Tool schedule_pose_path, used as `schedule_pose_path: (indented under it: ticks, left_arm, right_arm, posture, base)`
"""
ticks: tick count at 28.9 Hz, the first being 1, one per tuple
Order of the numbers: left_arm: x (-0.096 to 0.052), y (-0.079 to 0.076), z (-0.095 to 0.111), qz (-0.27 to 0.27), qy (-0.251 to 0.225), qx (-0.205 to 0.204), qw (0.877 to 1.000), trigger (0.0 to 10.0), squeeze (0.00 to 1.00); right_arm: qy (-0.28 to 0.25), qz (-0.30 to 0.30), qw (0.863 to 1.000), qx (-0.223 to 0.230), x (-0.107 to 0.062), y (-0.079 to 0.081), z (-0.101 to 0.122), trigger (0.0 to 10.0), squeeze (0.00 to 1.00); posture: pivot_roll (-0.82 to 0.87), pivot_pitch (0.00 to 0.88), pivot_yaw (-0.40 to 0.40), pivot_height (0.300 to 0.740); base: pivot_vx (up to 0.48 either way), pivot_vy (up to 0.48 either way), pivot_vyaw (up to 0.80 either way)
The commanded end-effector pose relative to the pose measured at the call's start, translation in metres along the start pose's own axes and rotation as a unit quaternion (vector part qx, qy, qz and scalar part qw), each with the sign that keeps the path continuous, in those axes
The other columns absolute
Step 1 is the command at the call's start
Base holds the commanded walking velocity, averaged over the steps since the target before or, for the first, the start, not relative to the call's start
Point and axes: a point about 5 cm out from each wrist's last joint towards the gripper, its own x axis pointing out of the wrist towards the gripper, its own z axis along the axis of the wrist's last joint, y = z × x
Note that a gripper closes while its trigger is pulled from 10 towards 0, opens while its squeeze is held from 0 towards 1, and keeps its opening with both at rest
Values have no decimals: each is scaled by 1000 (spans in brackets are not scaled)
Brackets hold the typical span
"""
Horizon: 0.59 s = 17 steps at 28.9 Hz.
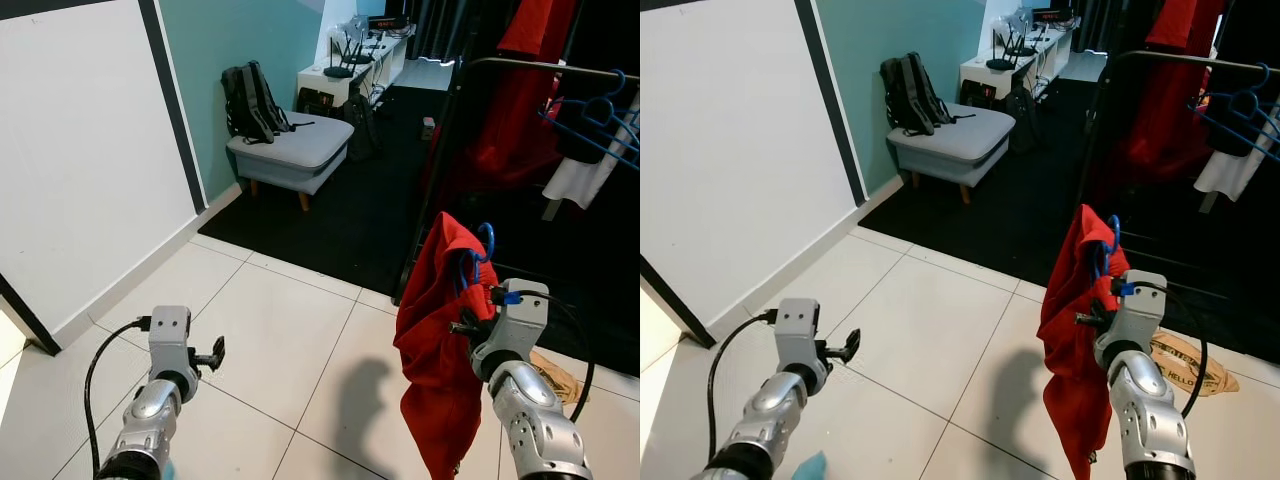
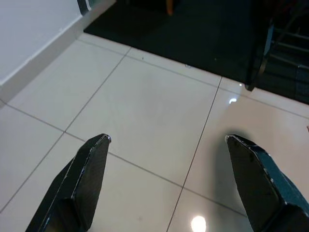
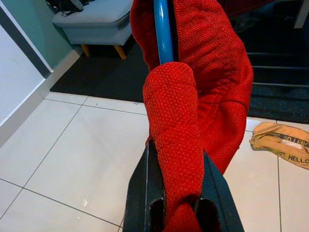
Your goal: Hang hanger
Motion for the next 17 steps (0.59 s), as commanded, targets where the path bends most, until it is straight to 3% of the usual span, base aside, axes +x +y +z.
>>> schedule_pose_path:
  ticks: [1,3,6,15,17]
  left_arm:
    - [0,6,1,6,2,21,1000,10000,0]
    - [1,6,0,8,5,23,1000,10000,0]
    - [2,6,-3,6,11,-9,1000,10000,0]
    - [2,6,-1,7,5,21,1000,10000,0]
    - [3,3,2,-1,-8,18,1000,10000,0]
  right_arm:
    - [-21,-5,1000,-3,3,-6,6,10000,0]
    - [-16,-11,1000,-8,4,-11,2,10000,0]
    - [-8,-20,1000,-16,5,-20,-6,10000,0]
    - [-12,-22,999,-22,6,-22,-6,10000,0]
    - [-17,-17,999,-38,8,-21,-6,10000,0]
  posture:
    - [-2,29,15,740]
    - [-1,31,12,740]
    - [-6,35,19,740]
    - [-4,22,29,740]
    - [-10,16,24,740]
  base:
    - [0,0,0]
    - [0,0,0]
    - [0,0,0]
    - [0,0,0]
    - [0,0,-644]
